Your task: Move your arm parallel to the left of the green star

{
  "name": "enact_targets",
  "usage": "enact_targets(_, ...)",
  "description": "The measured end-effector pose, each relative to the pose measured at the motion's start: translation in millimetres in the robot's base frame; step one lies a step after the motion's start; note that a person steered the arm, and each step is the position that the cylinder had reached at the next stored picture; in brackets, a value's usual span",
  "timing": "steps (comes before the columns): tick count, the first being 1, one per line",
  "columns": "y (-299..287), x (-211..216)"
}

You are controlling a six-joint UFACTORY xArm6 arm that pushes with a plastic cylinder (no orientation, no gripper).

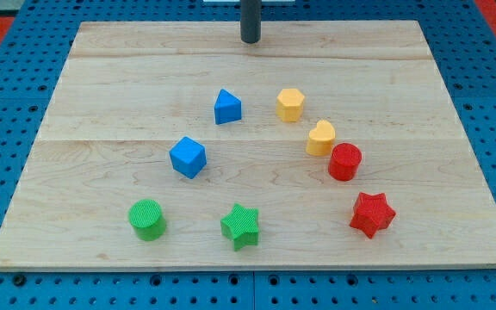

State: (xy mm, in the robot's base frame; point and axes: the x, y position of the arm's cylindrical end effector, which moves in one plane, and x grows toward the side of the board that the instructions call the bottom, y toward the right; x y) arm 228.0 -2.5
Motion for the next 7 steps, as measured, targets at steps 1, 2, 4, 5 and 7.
enact_targets(1,-10,4)
enact_targets(2,-11,25)
enact_targets(4,-34,28)
enact_targets(5,-63,28)
enact_targets(7,-121,31)
